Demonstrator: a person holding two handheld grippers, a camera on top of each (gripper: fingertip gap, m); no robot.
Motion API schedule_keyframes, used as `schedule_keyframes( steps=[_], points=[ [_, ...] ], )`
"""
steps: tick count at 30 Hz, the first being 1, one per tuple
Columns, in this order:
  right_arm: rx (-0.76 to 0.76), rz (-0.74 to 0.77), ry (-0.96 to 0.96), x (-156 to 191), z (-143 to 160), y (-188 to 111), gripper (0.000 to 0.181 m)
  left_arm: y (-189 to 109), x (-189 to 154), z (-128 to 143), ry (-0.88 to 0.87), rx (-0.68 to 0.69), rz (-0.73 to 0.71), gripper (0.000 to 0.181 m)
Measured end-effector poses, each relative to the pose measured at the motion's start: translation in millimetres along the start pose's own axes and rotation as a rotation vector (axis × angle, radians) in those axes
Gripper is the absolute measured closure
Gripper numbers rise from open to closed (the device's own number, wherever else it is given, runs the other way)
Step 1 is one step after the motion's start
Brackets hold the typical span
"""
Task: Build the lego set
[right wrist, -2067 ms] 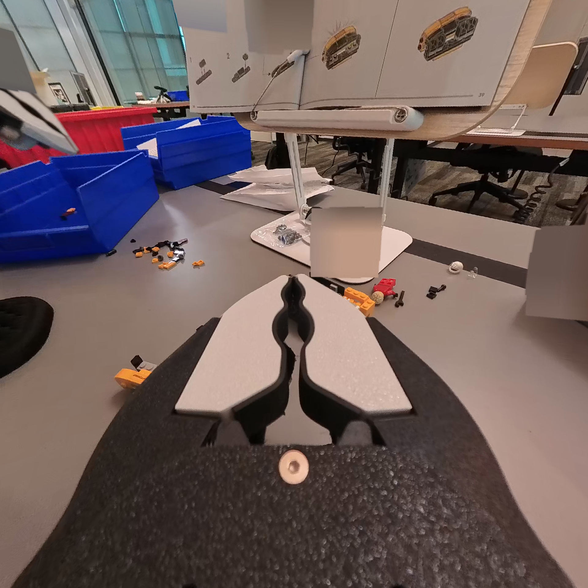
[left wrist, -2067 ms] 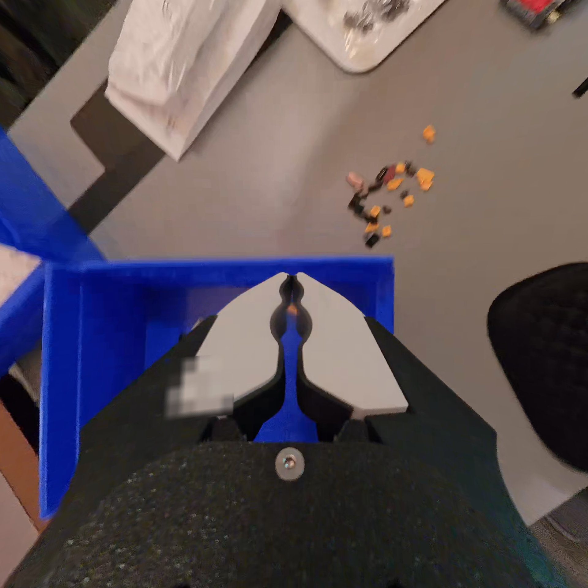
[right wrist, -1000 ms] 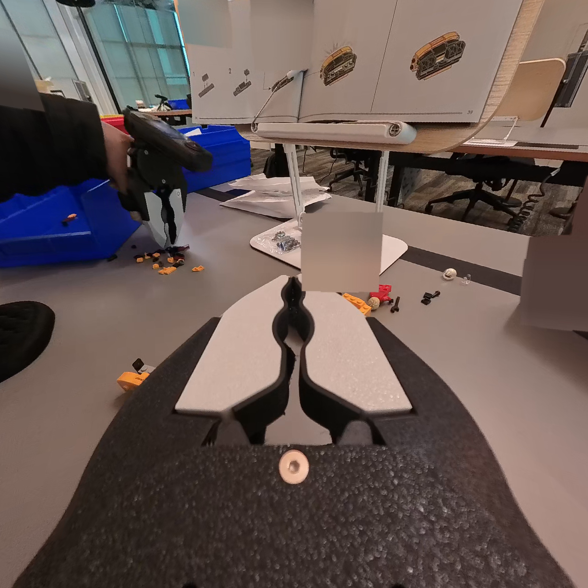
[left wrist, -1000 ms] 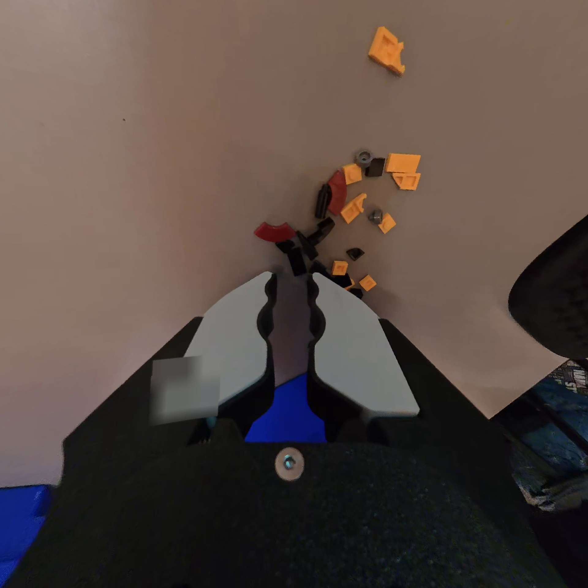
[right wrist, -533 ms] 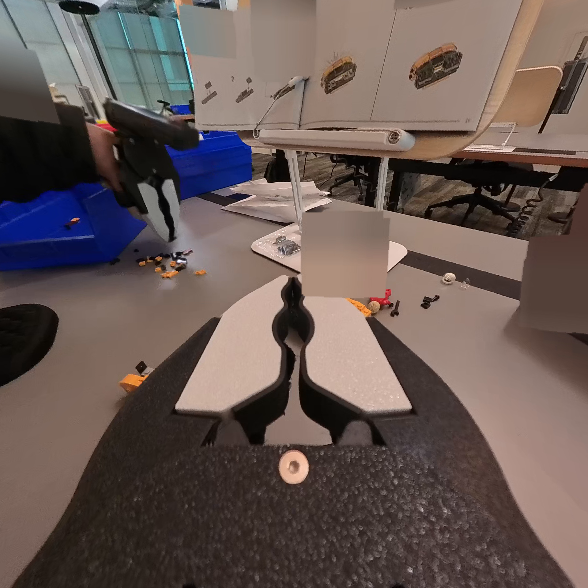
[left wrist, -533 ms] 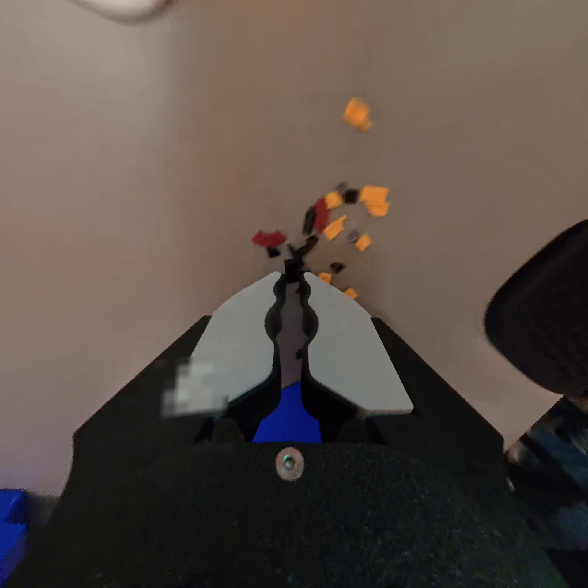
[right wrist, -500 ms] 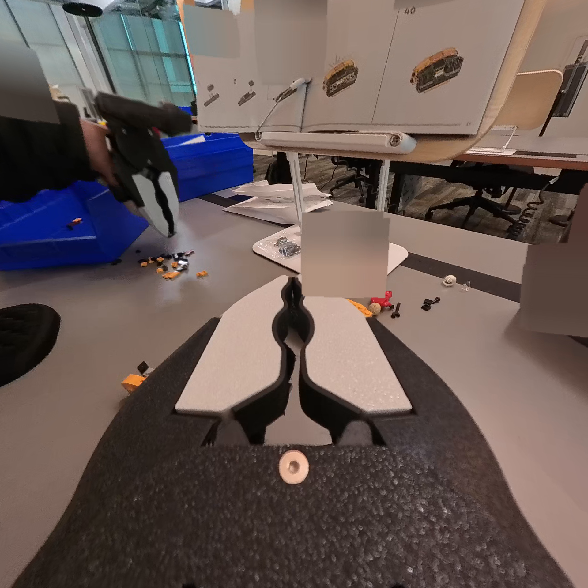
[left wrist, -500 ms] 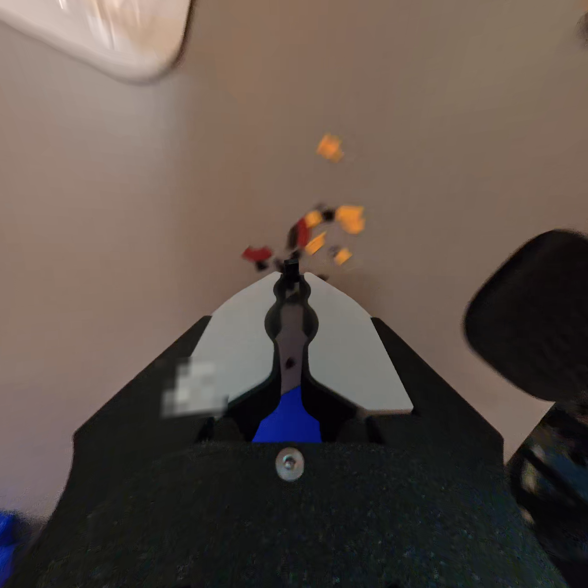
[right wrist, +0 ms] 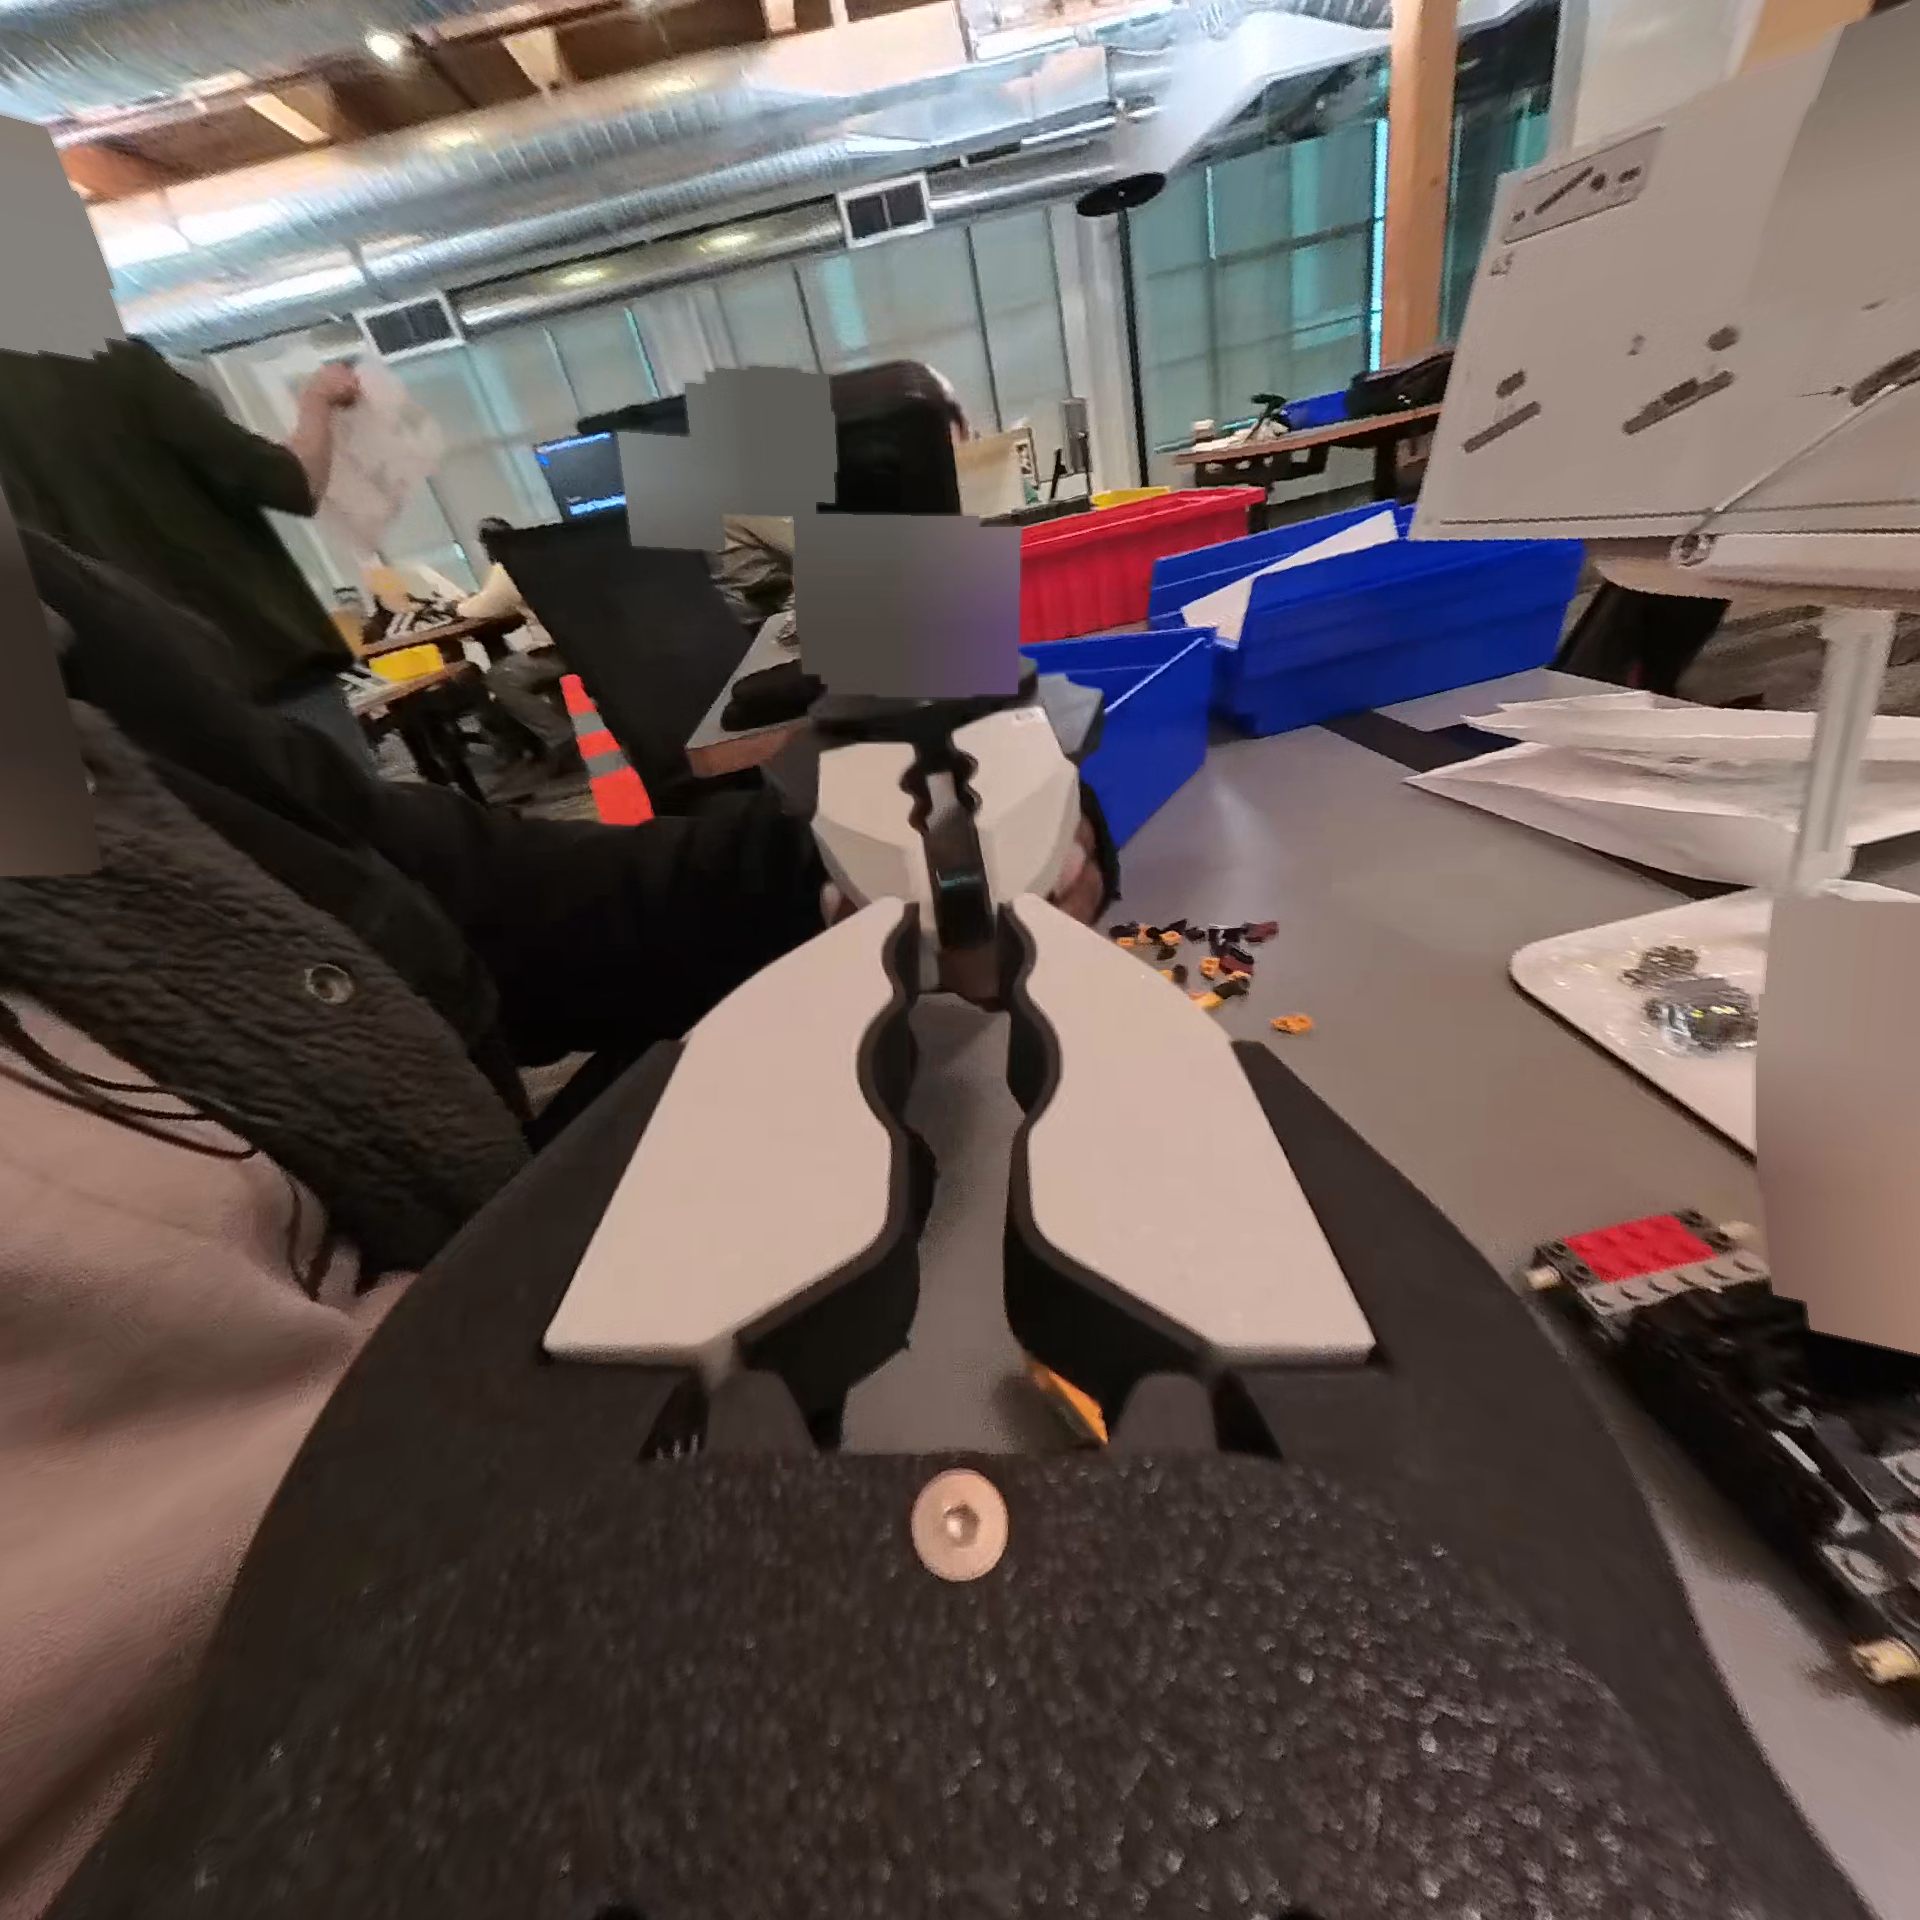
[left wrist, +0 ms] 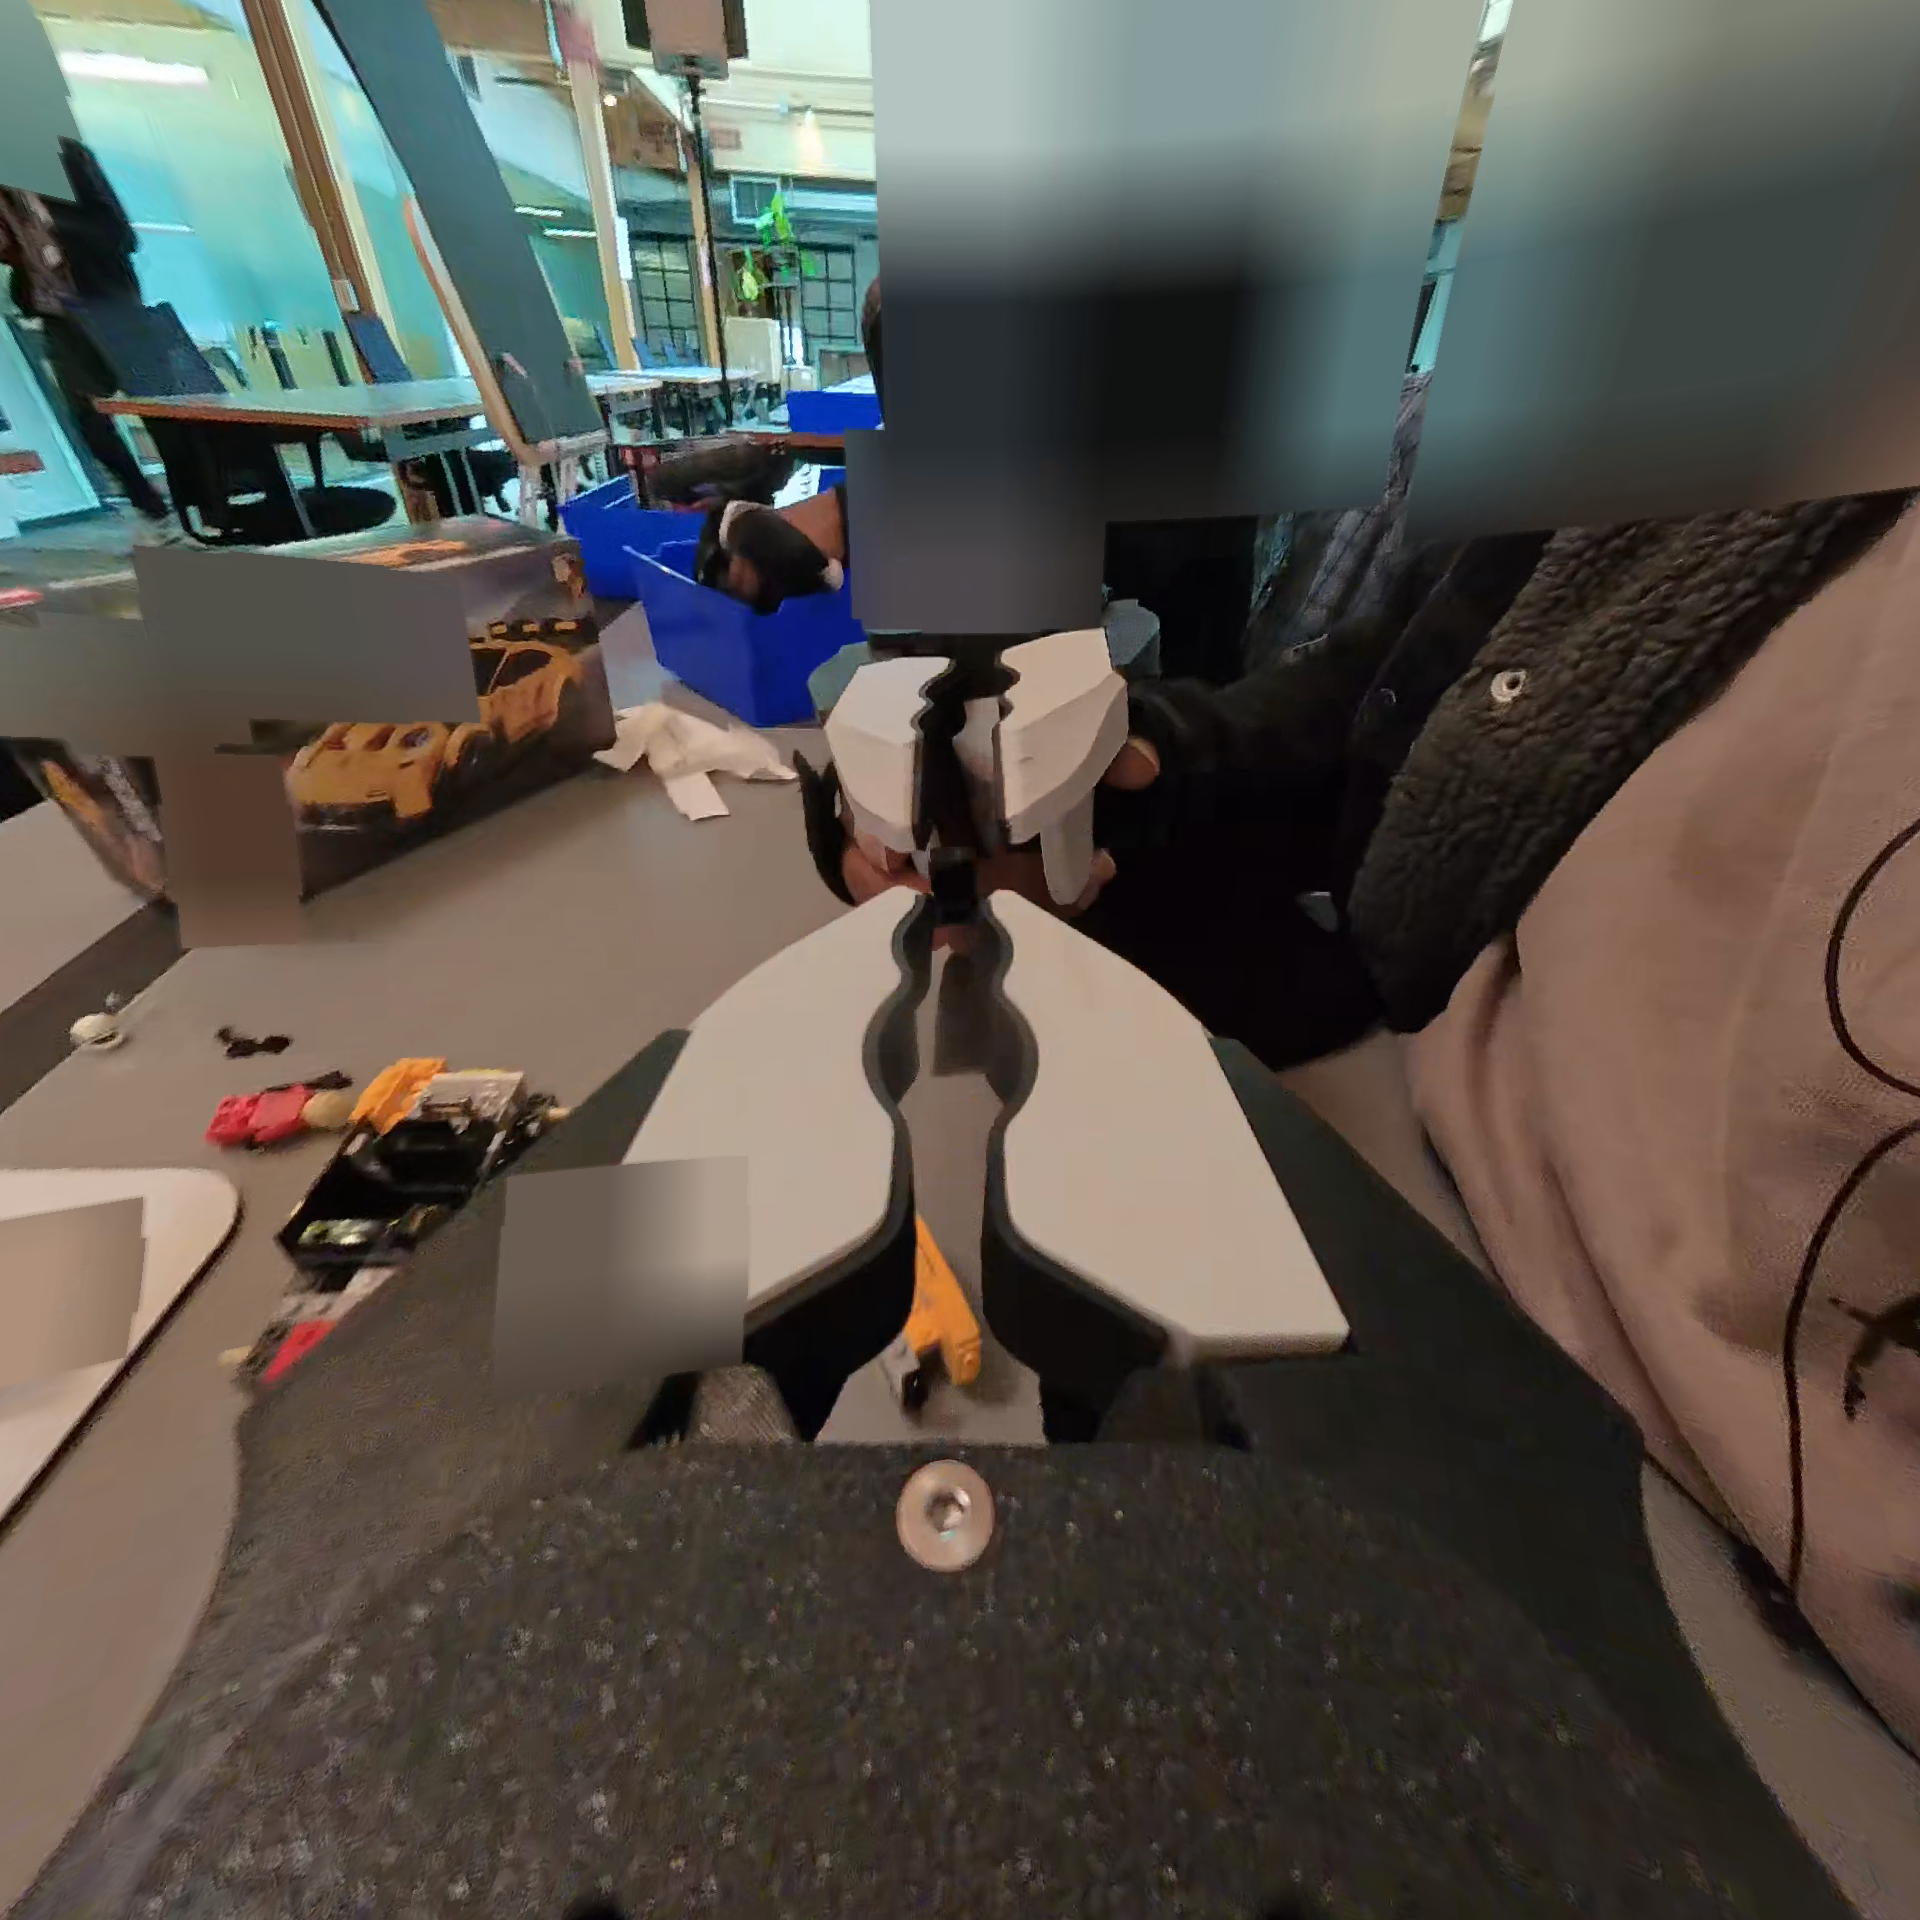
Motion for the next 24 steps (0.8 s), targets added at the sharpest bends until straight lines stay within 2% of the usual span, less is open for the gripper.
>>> schedule_keyframes(
  steps=[6, 9, 17, 21, 24],
  points=[
    [0.034, -0.005, -0.086, 7, 5, -1, 0.173, 12, -6, 4, 0.008, 0.013, 0.026, 0.174],
    [0.067, -0.014, -0.115, 7, 7, -2, 0.170, 13, -8, 6, 0.010, 0.032, 0.040, 0.174],
    [0.149, -0.035, -0.314, 13, 10, -2, 0.174, 16, -12, 13, -0.025, 0.102, 0.063, 0.174],
    [0.158, -0.043, -0.306, 13, 11, -2, 0.174, 15, -13, 14, -0.028, 0.100, 0.056, 0.174],
    [0.191, -0.009, -0.321, 3, 8, -7, 0.174, 6, -8, 15, -0.041, 0.106, 0.000, 0.162]
  ],
)
Point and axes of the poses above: each gripper's, where its closed fingertips meet, y out along the fingers, z out of its underside, x = y × z across the jaws, the point moved 6 cm from there along -y, back along the fingers, and after that the axes turned 14 degrees about z, right-handed, at the moved point
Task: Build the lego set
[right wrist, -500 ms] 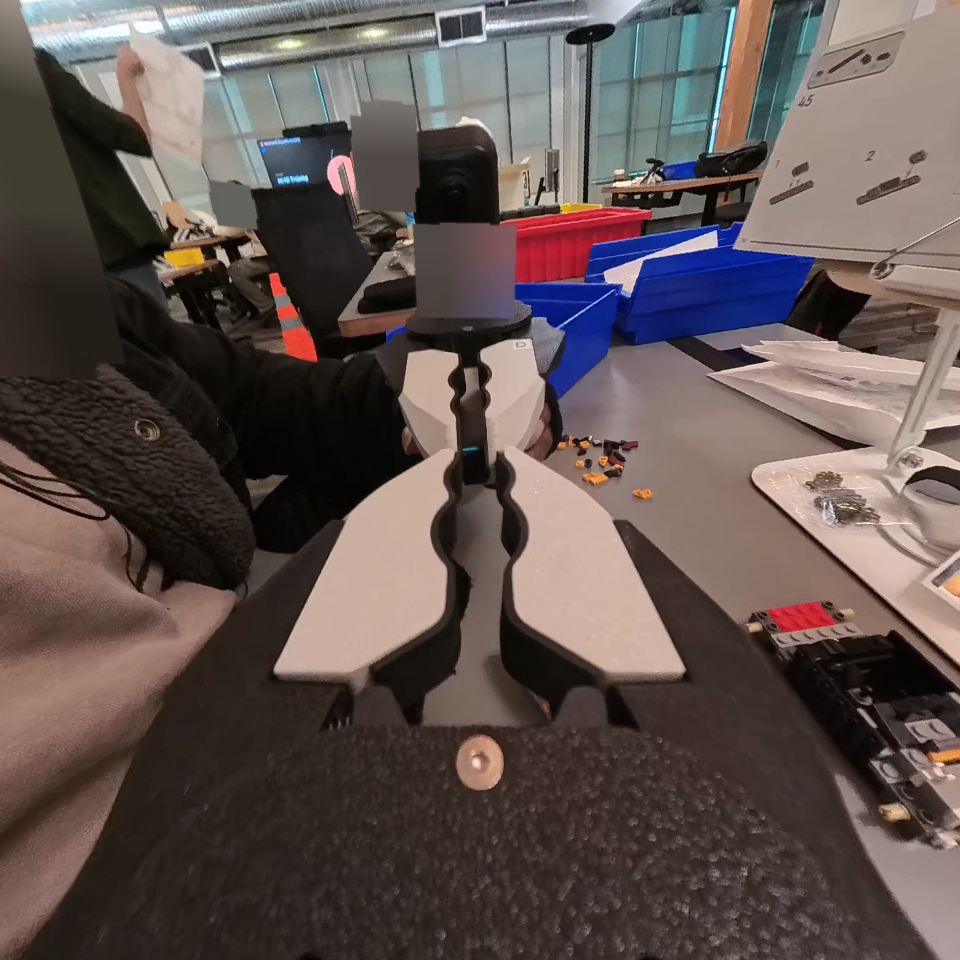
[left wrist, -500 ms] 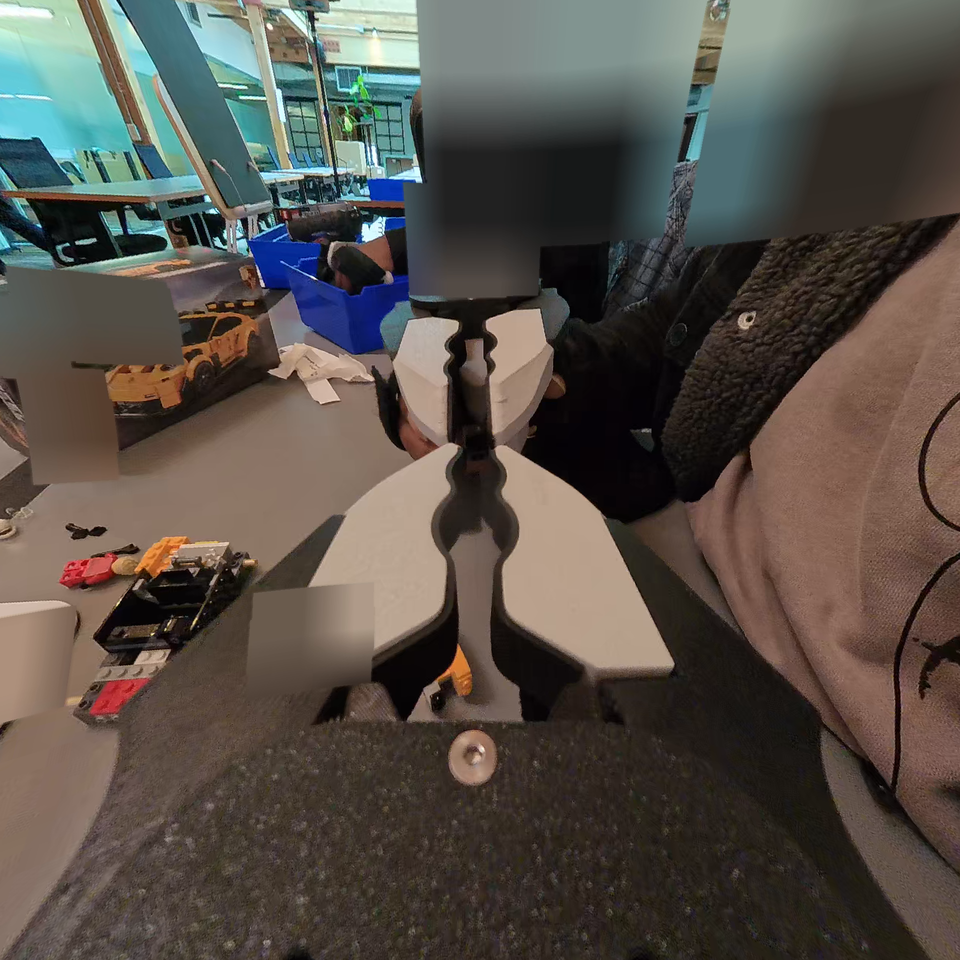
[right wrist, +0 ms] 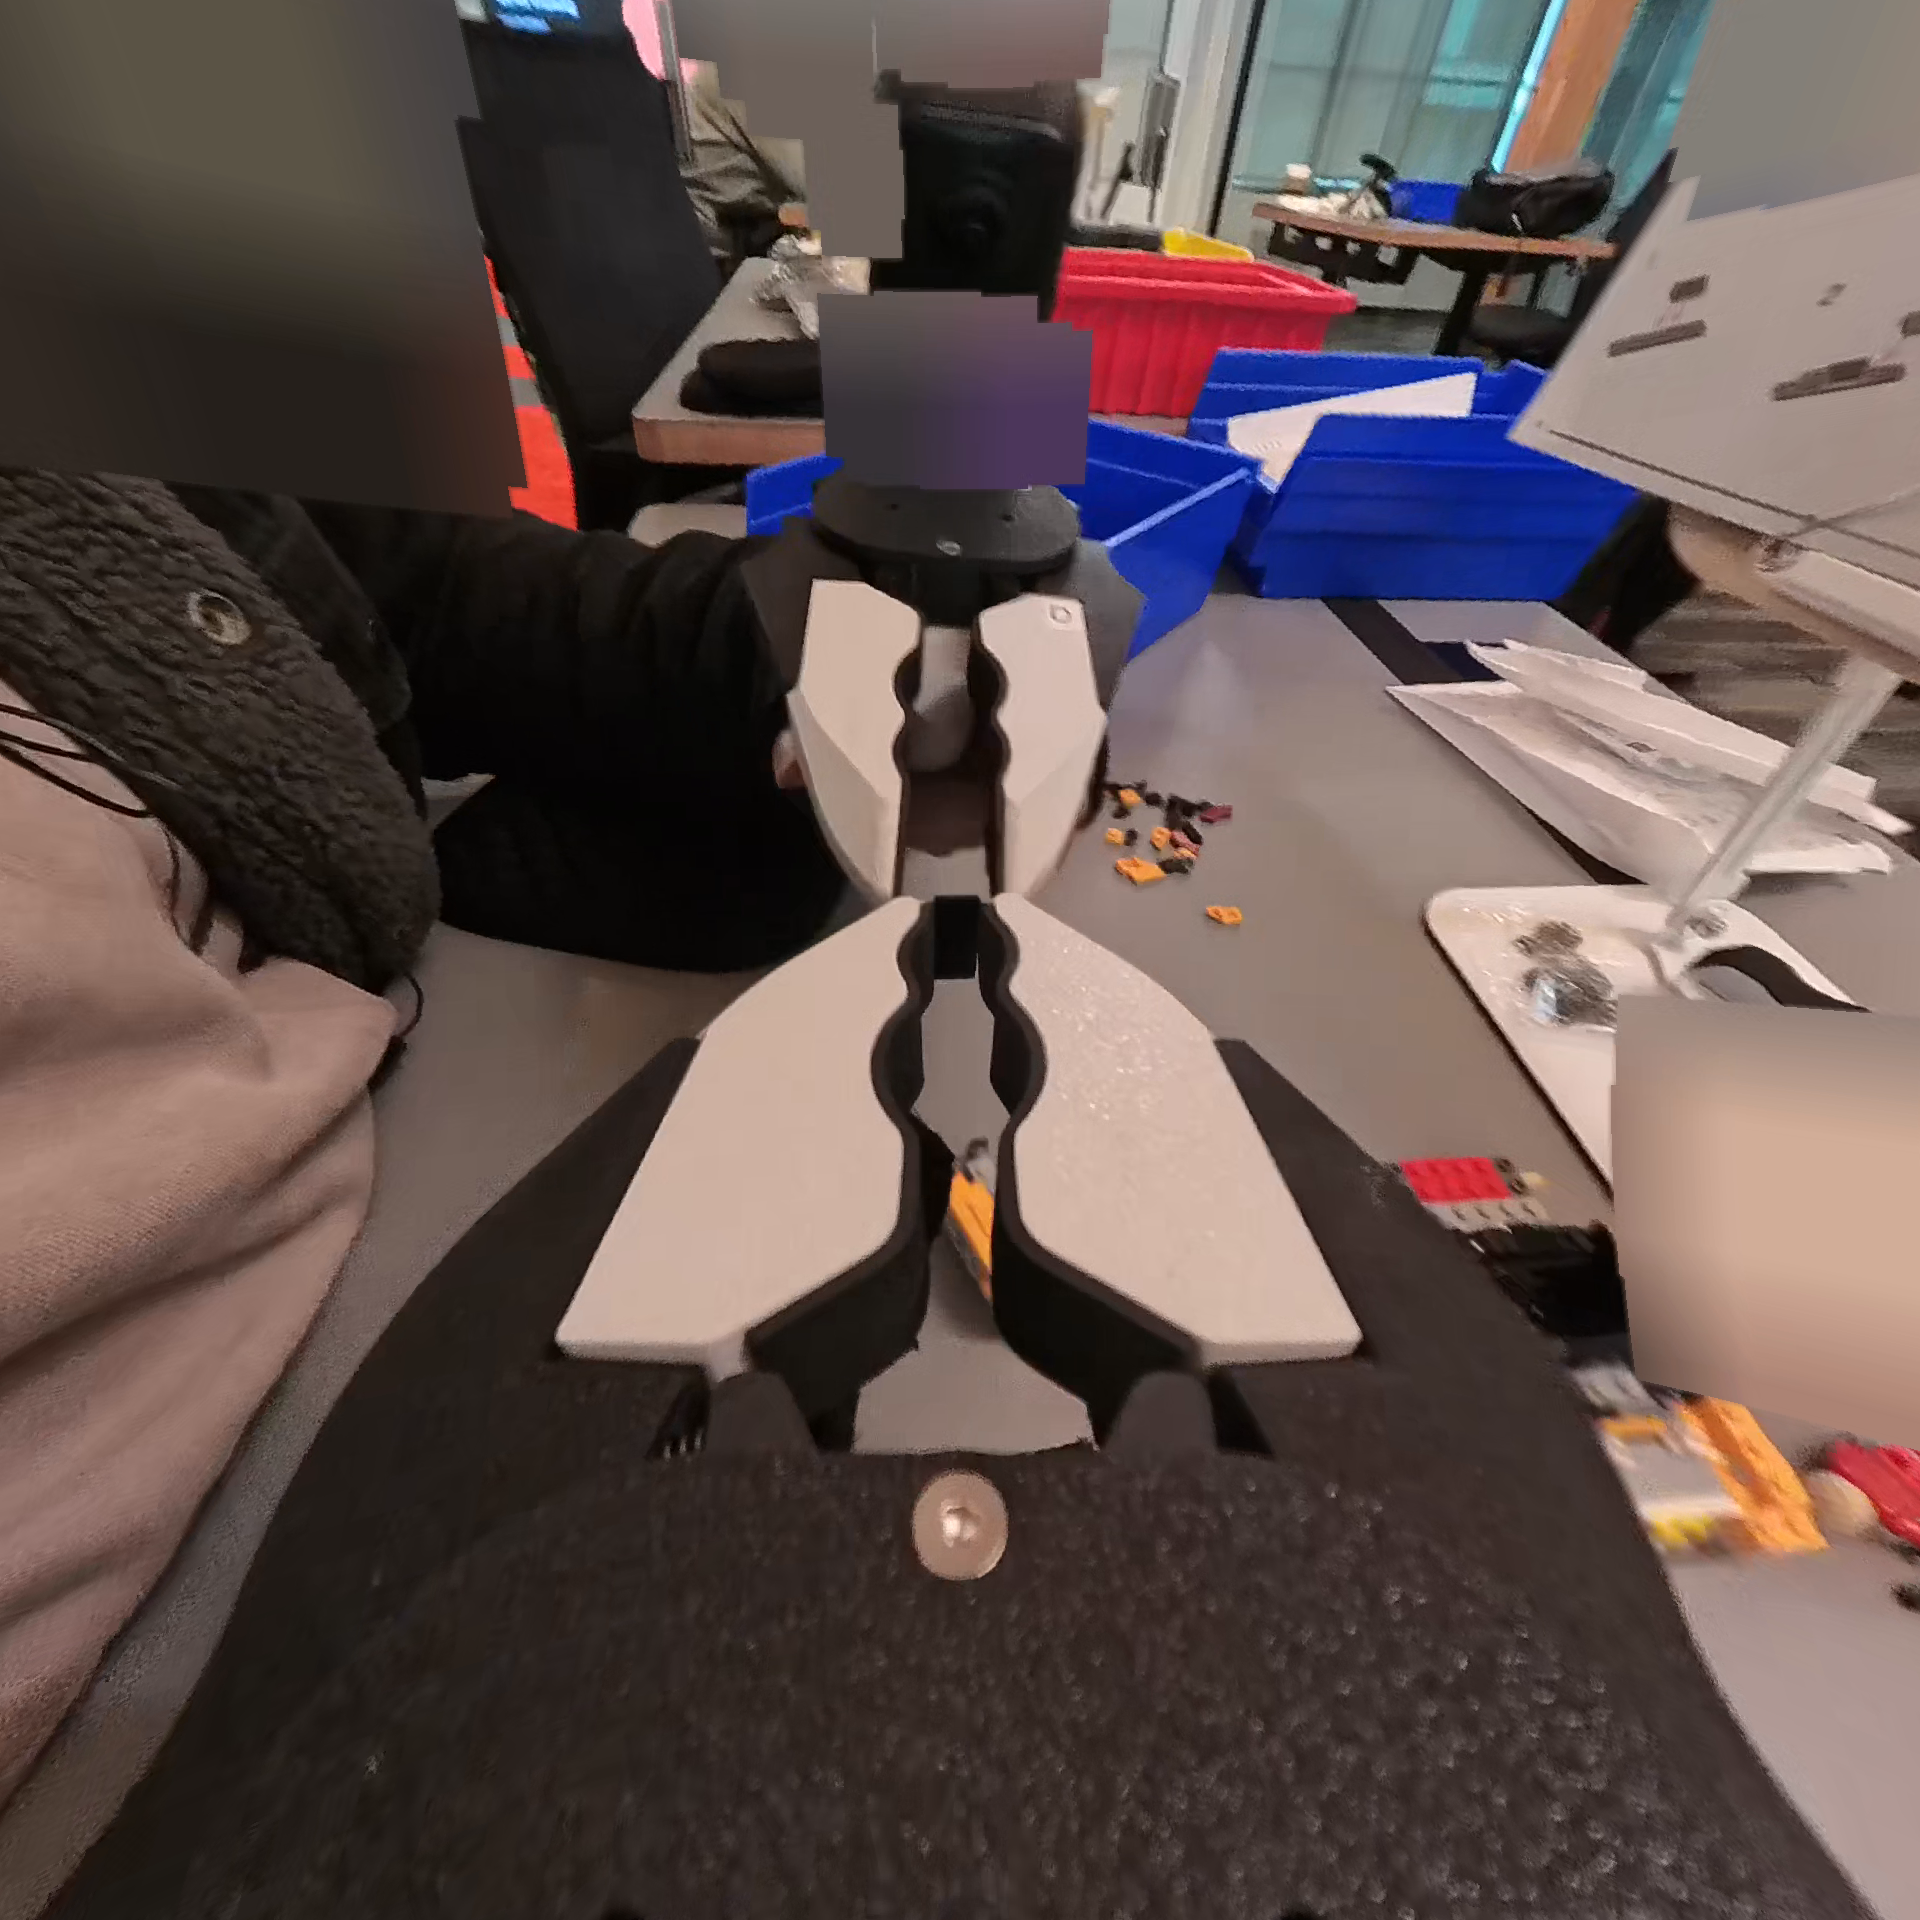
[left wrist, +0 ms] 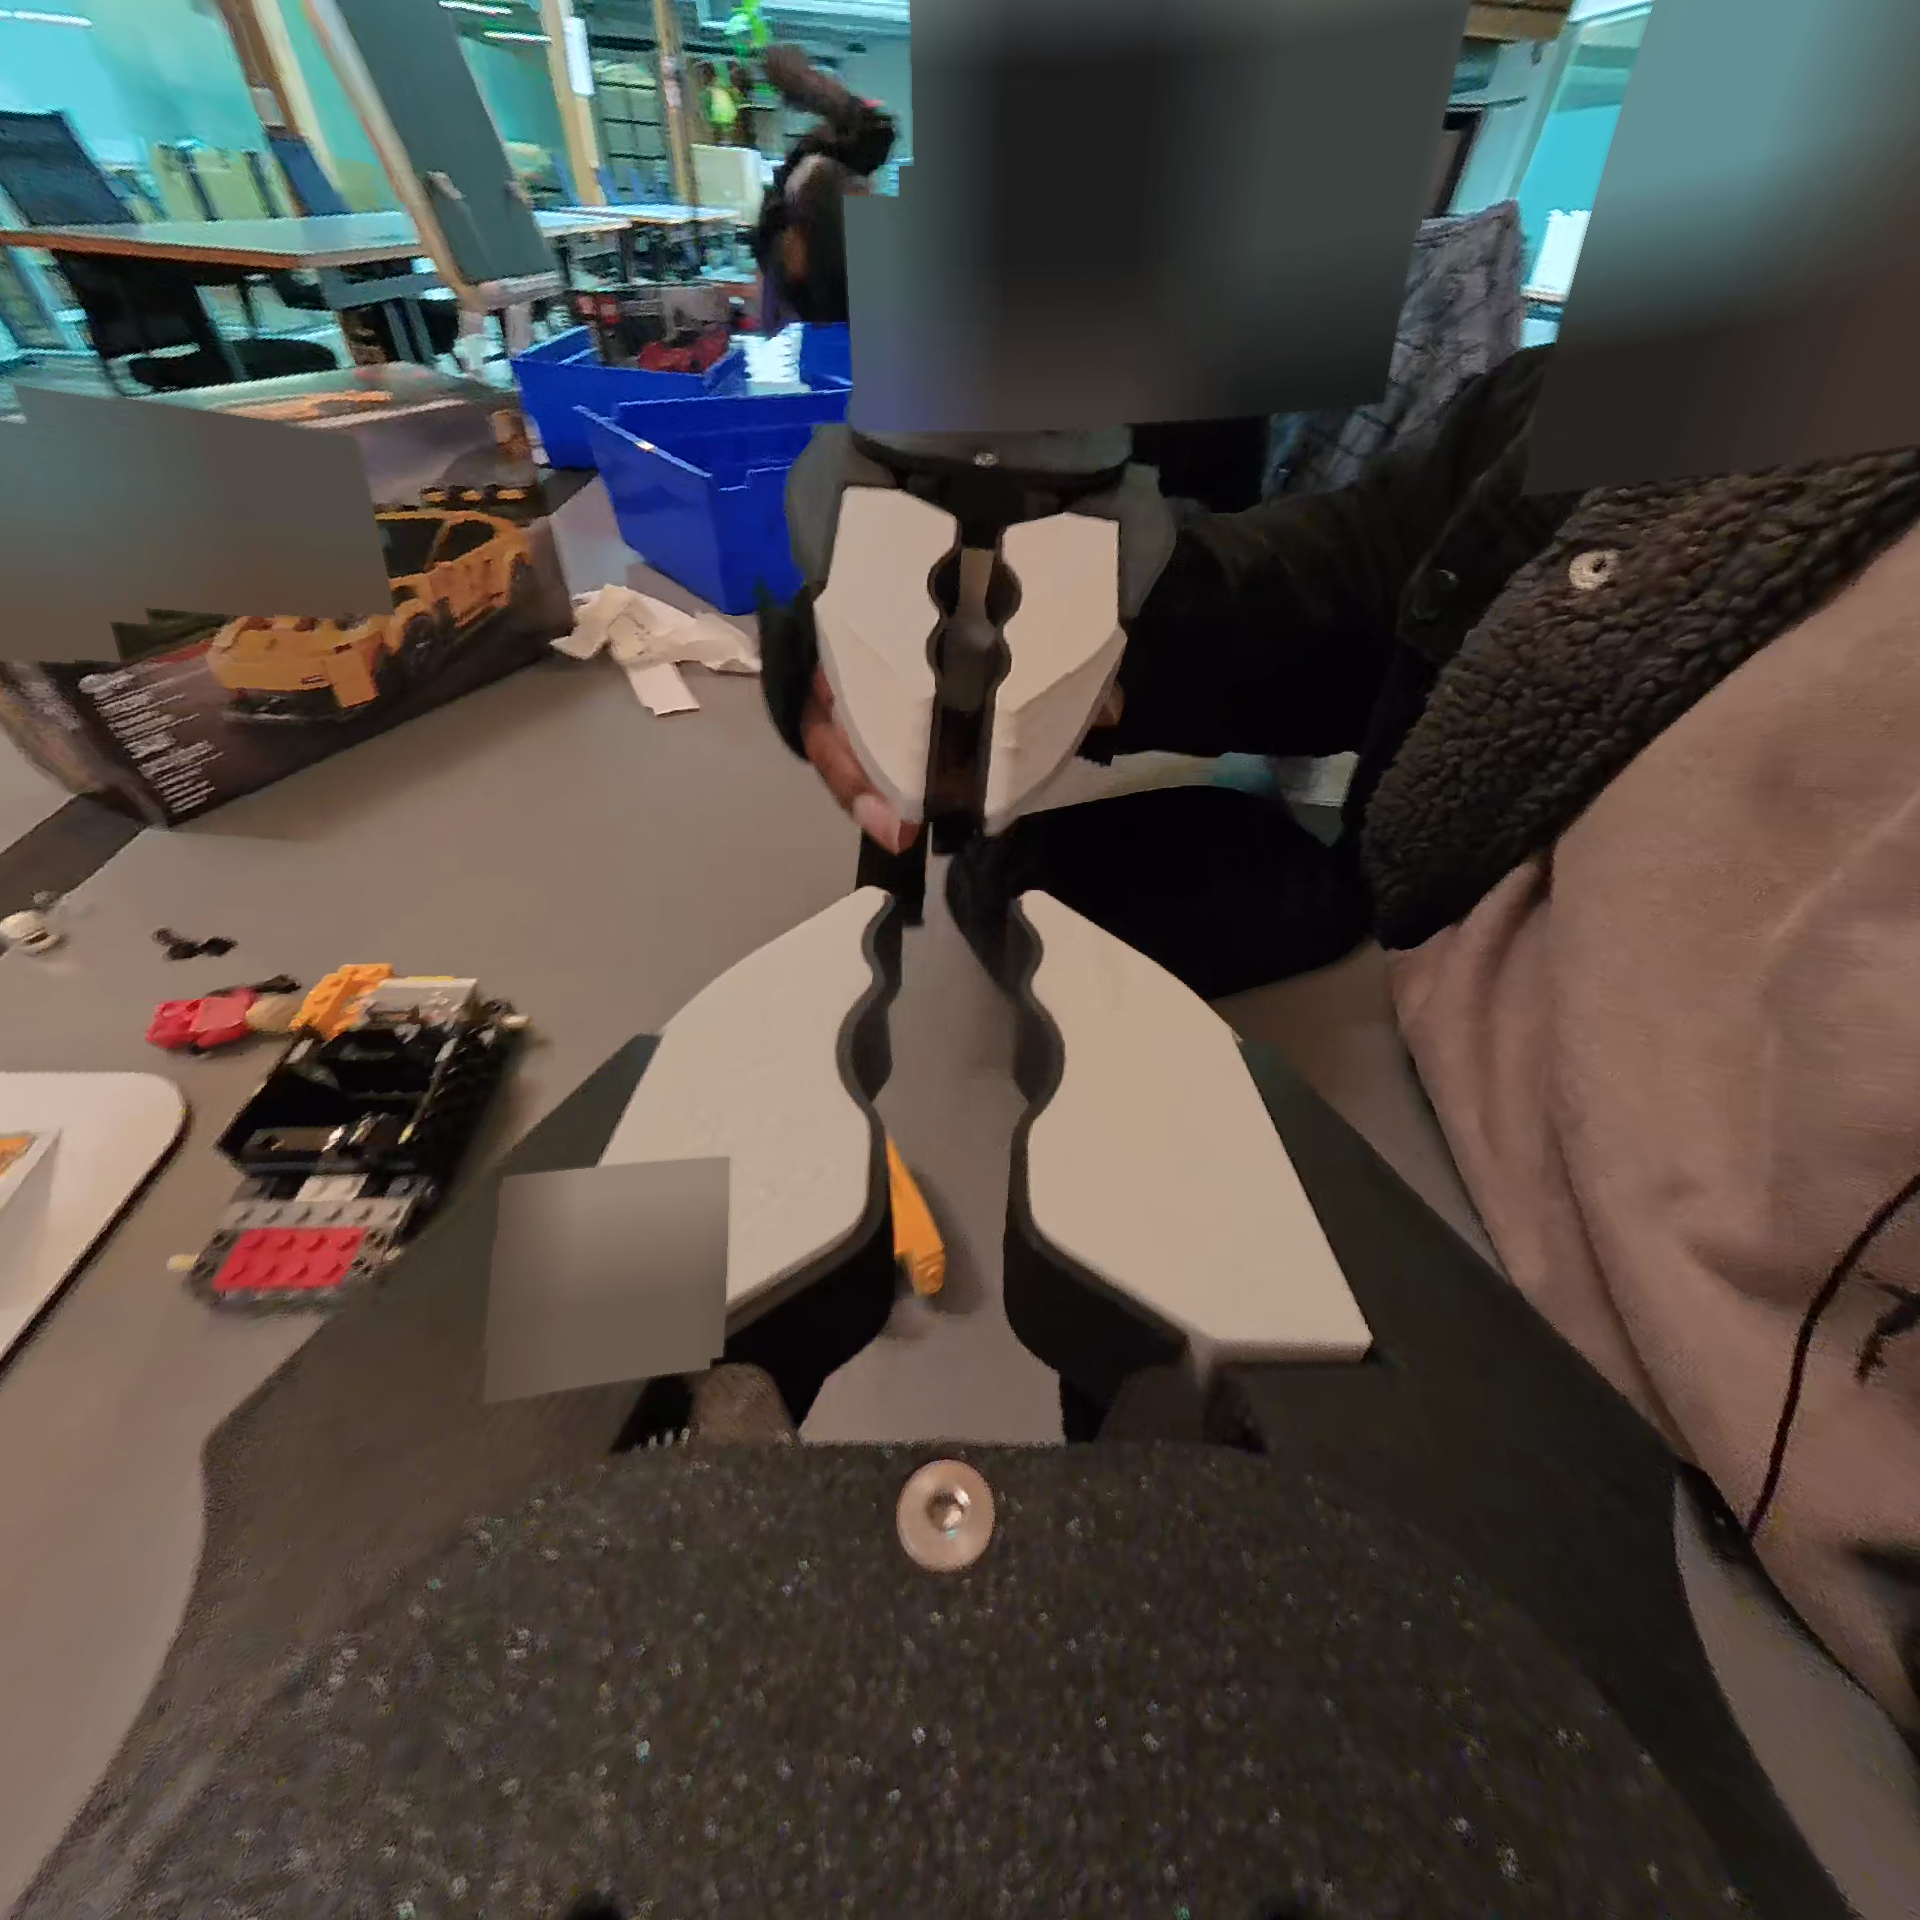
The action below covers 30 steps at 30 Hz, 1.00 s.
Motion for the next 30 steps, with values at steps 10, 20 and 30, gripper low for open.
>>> schedule_keyframes(
  steps=[10, 20, 30],
  points=[
    [0.627, 0.103, -0.186, -65, 61, -24, 0.174, -43, 19, 18, -0.001, 0.004, -0.459, 0.181],
    [0.971, 0.024, -0.307, -89, 101, -12, 0.174, -56, 27, 28, -0.005, -0.003, -0.569, 0.181],
    [0.967, -0.033, -0.292, -87, 112, 0, 0.174, -58, 31, 33, -0.011, 0.006, -0.587, 0.181]
  ],
)
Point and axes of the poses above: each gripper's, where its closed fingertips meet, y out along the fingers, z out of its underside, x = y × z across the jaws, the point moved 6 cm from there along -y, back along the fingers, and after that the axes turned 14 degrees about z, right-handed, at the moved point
